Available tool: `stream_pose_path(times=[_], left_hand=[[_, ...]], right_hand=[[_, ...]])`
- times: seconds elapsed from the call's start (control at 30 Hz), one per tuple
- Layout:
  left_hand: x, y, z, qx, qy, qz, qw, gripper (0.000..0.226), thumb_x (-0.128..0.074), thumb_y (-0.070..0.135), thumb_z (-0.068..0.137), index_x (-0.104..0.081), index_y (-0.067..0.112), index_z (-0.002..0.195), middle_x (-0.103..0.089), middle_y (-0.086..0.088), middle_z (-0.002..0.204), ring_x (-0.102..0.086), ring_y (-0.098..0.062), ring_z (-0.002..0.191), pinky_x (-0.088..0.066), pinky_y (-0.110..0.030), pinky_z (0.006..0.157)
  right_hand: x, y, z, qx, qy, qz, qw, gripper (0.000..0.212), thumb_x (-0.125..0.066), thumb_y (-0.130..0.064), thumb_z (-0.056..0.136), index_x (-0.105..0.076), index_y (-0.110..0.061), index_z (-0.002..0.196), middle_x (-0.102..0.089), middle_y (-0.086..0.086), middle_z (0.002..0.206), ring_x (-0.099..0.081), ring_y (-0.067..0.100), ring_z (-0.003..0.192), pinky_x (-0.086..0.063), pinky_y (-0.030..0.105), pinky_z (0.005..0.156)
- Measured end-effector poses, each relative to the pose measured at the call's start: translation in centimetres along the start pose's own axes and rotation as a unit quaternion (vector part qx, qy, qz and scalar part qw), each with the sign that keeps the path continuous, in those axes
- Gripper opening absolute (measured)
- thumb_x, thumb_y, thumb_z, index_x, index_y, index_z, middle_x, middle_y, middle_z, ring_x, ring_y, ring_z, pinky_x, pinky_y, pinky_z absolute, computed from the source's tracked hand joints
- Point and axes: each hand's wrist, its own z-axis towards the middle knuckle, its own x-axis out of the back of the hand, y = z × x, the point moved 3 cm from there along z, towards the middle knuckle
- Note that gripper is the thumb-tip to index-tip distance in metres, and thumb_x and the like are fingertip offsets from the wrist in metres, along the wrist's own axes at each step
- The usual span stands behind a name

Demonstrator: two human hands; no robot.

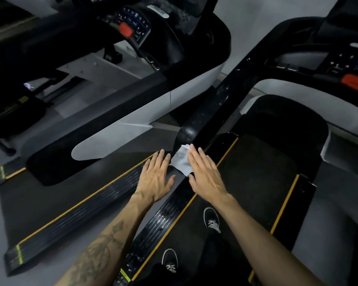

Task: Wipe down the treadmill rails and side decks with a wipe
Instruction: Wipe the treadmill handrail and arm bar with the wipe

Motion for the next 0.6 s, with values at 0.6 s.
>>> stream_pose_path(times=[0.6], left_hand=[[-2.3, 7.0, 7.8, 0.203, 0.224, -0.3, 0.905, 0.038, -0.052, 0.02, 0.102, -0.054, 0.008, 0.138, -0.048, -0.001, 0.135, -0.05, -0.01, 0.121, -0.049, -0.038, 0.102]], right_hand=[[1.0, 9.0, 11.2, 0.281, 0.002, -0.122, 0.952, 0.079, -0.055, -0.021, 0.092, -0.021, -0.007, 0.163, -0.008, 0.007, 0.173, -0.01, 0.033, 0.159, -0.018, 0.058, 0.125]])
